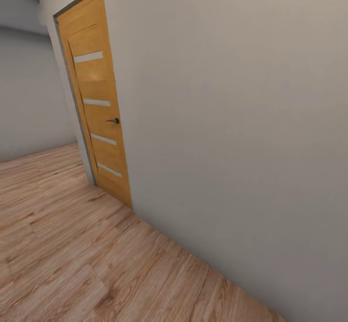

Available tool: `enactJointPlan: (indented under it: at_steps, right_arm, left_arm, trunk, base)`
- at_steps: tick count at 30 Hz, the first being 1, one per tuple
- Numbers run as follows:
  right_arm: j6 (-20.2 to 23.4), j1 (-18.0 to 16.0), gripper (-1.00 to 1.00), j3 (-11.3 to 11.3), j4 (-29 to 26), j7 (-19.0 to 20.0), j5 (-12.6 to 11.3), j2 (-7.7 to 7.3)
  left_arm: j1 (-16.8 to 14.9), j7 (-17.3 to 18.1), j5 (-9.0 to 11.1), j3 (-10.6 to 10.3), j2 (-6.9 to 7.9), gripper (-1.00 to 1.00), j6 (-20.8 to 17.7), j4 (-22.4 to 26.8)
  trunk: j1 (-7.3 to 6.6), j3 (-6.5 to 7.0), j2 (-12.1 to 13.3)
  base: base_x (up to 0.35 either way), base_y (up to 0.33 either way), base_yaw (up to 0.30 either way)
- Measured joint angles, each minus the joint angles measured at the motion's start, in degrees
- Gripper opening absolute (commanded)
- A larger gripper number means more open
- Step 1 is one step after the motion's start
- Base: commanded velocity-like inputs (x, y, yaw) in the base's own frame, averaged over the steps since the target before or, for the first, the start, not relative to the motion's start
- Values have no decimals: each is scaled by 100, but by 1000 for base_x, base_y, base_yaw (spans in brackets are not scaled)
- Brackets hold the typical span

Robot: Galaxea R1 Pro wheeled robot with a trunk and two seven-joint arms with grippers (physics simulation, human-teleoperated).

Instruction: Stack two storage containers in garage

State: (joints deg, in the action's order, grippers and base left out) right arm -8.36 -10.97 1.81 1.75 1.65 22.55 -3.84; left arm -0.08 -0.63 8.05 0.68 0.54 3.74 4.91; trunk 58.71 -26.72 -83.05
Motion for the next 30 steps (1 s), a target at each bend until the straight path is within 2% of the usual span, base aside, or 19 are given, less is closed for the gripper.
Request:
enactJointPlan:
  at_steps: [30]
  right_arm:
    - [-2, -1, 100, 8, 0, 0, -1, -12]
  left_arm:
    - [0, -2, 0, 0, -8, 100, 0, 0]
  trunk:
    - [0, 0, 0]
  base:
    - [155, 0, 269]
